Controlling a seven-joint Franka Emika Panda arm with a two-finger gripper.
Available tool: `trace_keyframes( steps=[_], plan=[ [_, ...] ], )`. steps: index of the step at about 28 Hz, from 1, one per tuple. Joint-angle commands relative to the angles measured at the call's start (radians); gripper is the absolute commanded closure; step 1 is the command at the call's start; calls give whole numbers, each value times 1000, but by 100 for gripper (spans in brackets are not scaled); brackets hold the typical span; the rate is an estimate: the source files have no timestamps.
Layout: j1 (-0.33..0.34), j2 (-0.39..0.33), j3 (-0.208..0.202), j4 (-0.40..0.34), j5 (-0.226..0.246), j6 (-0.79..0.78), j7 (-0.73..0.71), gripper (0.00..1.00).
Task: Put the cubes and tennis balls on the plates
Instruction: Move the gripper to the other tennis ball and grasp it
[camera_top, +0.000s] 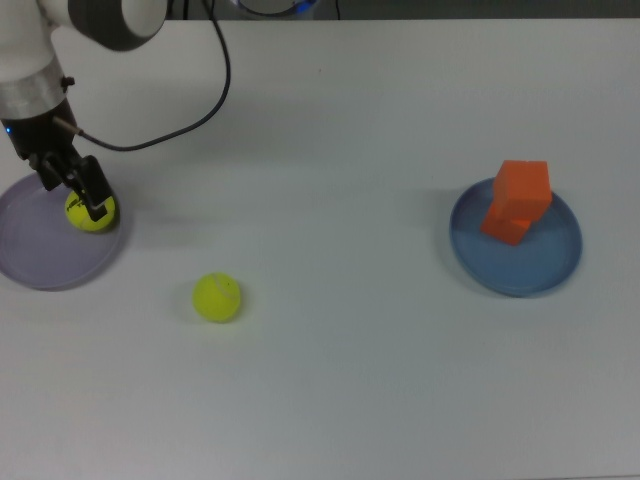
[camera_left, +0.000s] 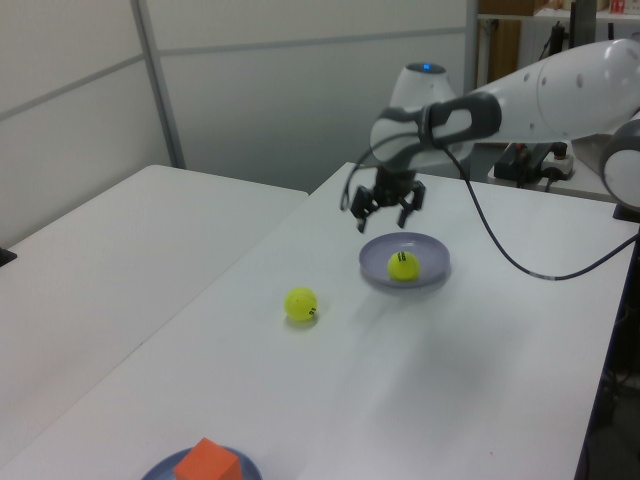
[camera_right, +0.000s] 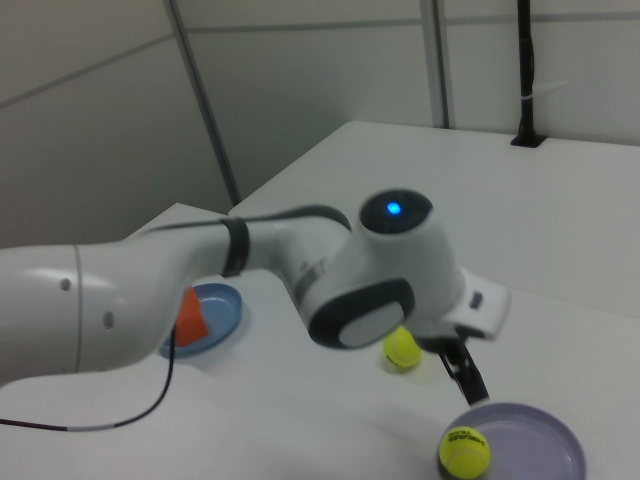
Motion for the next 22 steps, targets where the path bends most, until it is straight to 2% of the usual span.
trace_keyframes(
  steps=[1, 4, 8, 14, 18, 22],
  plan=[
    [27, 11, 43, 47, 40, -23, -16, 0],
    [27, 40, 97, 91, 42, -21, -12, 0],
    [38, 75, 163, 114, 32, 6, 17, 0],
    [70, 150, 191, 142, 25, 75, 59, 0],
    [72, 180, 208, 144, 23, 80, 61, 0],
    [72, 191, 208, 150, 23, 82, 61, 0]
  ],
)
